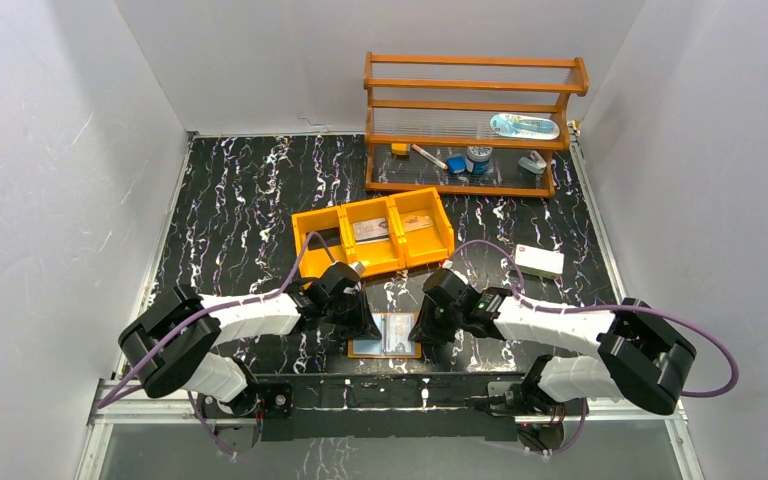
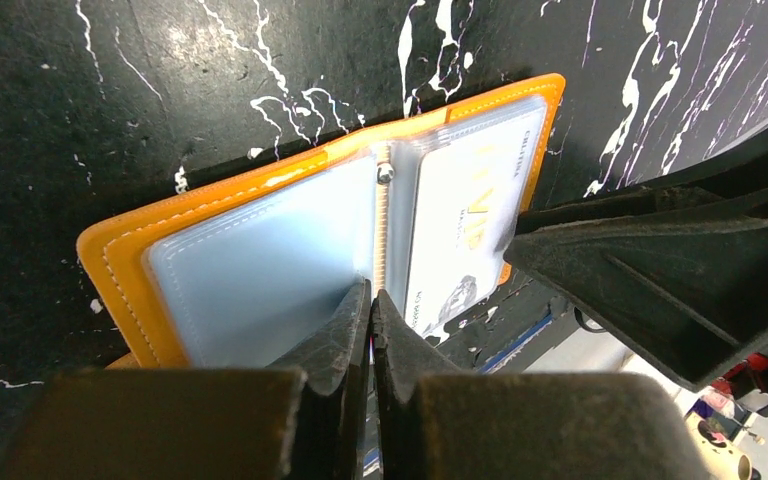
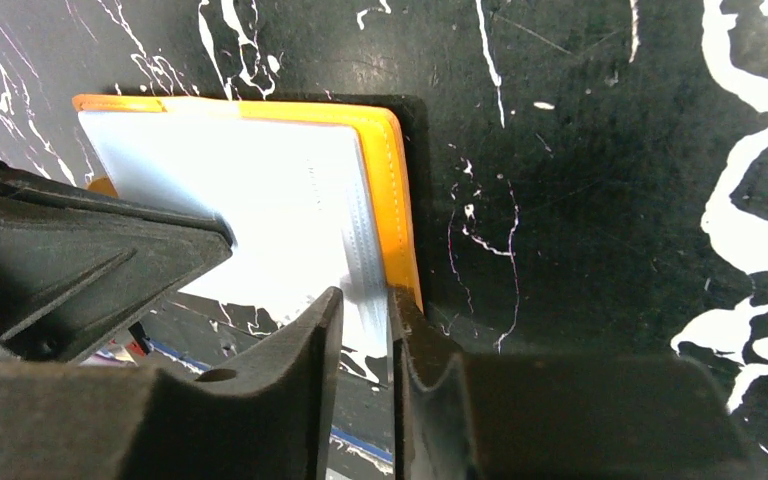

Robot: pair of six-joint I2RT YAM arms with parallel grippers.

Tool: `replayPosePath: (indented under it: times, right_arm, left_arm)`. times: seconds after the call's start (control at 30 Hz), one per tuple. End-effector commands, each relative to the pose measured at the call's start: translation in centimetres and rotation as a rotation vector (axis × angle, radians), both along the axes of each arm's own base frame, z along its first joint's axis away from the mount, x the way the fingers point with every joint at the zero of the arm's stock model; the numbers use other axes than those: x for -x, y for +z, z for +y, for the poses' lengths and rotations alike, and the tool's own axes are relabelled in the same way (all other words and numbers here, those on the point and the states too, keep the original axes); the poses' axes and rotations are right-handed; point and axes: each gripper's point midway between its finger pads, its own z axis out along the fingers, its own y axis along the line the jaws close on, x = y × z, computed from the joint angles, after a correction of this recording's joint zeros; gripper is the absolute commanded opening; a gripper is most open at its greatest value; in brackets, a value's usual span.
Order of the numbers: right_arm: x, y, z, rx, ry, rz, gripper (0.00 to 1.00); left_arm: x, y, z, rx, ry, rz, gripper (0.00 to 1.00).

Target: Take the credit cards out of the card holder

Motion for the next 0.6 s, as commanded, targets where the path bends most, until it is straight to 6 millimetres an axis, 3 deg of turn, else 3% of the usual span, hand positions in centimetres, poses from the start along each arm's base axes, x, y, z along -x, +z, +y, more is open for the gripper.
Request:
replayPosePath:
  times: [0.0,0.27,0.4,0.57]
  right_arm:
    - [-0.7,2.5,0.8,-0.044,0.006,-0.04,0.33]
    - [-0.9,3.3,2.1,-0.09,0.039,-0.046,0.3]
    - [-0.7,1.7,2.2,-0.059,0.043,-0.012,0.3]
    - [-0.2,-0.9,0.9,0.042,0.029,0.047,0.3]
  left_arm:
    - [-0.1,0.4,-0.1,-0.012,-0.025,-0.019,0.01]
    - [-0.2,0.8,-0.7,0.015,-0.043,-0.028,0.07]
    - [-0.3,0.8,-0.8,0.016,-0.041,-0.027,0.08]
    - [-0.1,0.6,-0.9,0.021,-0.05,-0.015,0.13]
